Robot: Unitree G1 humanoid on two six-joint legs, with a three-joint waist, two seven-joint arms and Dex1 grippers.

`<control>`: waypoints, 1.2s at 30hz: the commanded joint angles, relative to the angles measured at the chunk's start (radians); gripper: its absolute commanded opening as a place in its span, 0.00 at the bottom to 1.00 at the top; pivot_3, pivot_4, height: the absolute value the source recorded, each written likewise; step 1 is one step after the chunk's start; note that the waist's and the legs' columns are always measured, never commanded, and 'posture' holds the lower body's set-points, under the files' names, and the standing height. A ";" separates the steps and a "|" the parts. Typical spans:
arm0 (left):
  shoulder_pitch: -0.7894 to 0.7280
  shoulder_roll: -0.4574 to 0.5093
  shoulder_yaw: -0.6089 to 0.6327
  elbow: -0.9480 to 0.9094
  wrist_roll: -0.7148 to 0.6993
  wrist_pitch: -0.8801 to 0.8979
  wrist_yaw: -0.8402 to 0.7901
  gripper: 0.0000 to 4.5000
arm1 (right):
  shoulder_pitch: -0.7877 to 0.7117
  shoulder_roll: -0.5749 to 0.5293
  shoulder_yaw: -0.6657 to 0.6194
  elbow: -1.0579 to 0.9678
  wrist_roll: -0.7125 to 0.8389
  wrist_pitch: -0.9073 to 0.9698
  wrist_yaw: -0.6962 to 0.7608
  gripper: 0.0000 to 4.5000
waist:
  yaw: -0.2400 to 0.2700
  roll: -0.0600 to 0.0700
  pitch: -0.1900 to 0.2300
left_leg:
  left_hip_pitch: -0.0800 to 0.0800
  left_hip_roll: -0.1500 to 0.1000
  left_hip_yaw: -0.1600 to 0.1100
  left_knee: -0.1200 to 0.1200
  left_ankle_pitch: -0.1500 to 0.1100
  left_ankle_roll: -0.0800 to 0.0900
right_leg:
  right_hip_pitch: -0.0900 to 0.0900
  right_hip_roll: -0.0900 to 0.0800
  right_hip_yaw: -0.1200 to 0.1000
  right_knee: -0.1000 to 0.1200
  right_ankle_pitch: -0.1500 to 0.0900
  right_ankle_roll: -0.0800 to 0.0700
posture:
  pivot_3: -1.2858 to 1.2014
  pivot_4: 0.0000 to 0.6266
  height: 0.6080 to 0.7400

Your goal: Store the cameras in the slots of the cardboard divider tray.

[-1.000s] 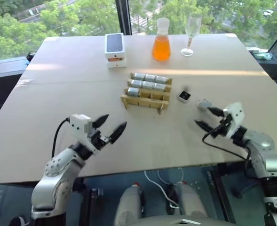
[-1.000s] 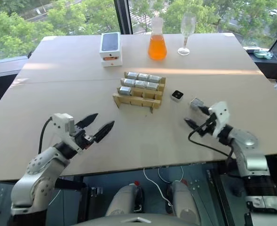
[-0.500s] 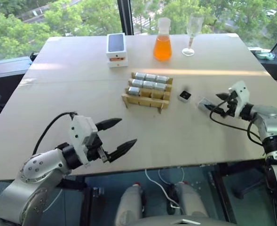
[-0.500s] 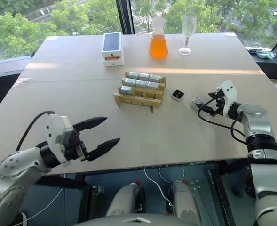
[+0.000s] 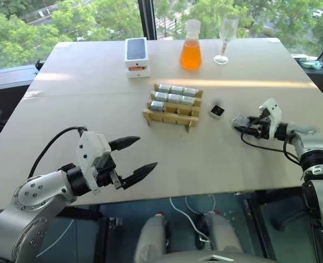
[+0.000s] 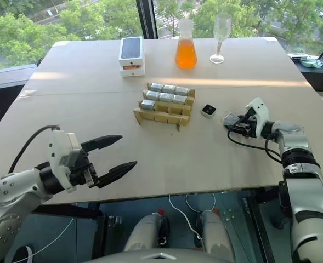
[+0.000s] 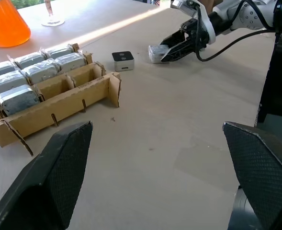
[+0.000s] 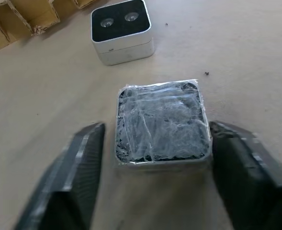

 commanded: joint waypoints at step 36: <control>-0.774 -0.043 -0.468 0.592 0.024 0.307 -0.143 1.00 | -0.123 0.168 0.393 -0.419 -0.561 -1.118 -0.243 0.44 | -0.022 0.001 0.005 | -0.001 -0.001 0.001 0.000 0.004 -0.007 | -0.002 -0.001 0.000 0.003 0.000 0.000 | 0.52 0.24 1.00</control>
